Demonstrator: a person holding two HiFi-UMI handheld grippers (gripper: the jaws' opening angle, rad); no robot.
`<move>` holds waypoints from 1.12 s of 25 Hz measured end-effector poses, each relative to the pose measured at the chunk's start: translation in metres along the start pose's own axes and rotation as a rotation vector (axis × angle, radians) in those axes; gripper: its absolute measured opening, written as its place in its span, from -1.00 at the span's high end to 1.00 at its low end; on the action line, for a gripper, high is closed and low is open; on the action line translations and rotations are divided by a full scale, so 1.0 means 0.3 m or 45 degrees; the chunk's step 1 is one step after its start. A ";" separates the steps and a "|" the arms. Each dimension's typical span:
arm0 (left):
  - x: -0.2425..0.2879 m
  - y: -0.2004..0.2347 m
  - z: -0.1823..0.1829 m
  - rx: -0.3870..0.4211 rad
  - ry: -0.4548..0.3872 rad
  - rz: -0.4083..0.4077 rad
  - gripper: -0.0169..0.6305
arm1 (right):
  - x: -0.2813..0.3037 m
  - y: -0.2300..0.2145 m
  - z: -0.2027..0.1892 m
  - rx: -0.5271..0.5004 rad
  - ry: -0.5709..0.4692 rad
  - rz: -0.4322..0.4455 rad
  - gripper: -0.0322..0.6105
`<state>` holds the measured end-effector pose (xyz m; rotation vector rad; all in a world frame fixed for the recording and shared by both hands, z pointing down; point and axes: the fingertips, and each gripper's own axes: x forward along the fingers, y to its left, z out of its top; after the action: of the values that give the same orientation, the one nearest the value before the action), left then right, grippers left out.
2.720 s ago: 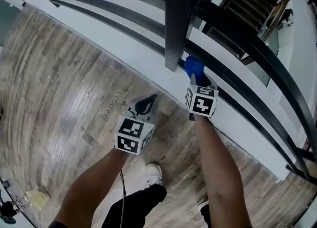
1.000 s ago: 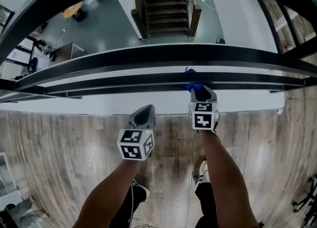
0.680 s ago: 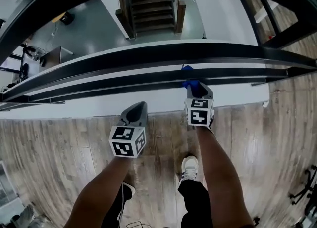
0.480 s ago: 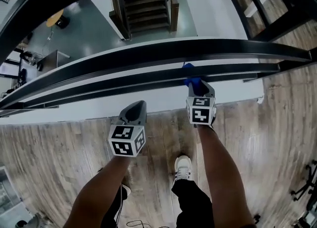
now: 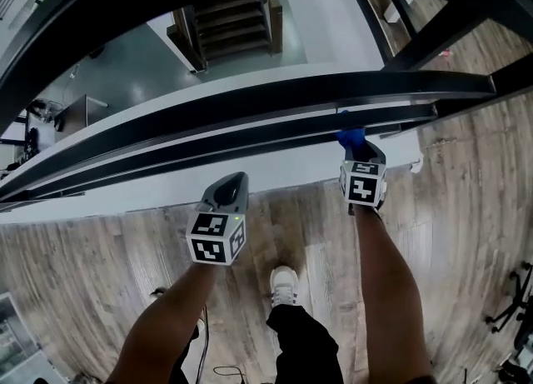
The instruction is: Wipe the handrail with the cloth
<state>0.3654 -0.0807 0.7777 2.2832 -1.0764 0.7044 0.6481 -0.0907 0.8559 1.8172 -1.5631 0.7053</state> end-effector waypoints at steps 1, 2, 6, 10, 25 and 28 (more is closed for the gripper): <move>0.007 -0.012 0.007 0.005 0.003 -0.002 0.95 | 0.002 -0.053 -0.002 0.010 0.005 -0.015 0.48; 0.012 -0.023 0.013 0.009 0.006 -0.004 0.95 | 0.001 -0.101 0.002 0.017 0.001 -0.023 0.49; 0.022 -0.064 0.025 0.029 0.027 -0.016 0.95 | -0.011 -0.247 0.040 0.023 -0.009 -0.069 0.52; 0.015 -0.095 0.030 0.055 0.045 -0.028 0.95 | -0.012 -0.369 0.029 0.154 0.062 -0.141 0.52; -0.697 -0.119 0.133 0.023 0.038 0.002 0.95 | -0.994 0.255 0.250 0.137 -0.271 0.173 0.52; -0.937 -0.103 0.223 0.058 -0.020 0.009 0.95 | -1.254 0.426 0.377 0.109 -0.335 0.230 0.52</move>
<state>0.2511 0.0437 0.5413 2.3285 -1.0865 0.7218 0.4641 0.0563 0.5166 1.9096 -1.9140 0.6428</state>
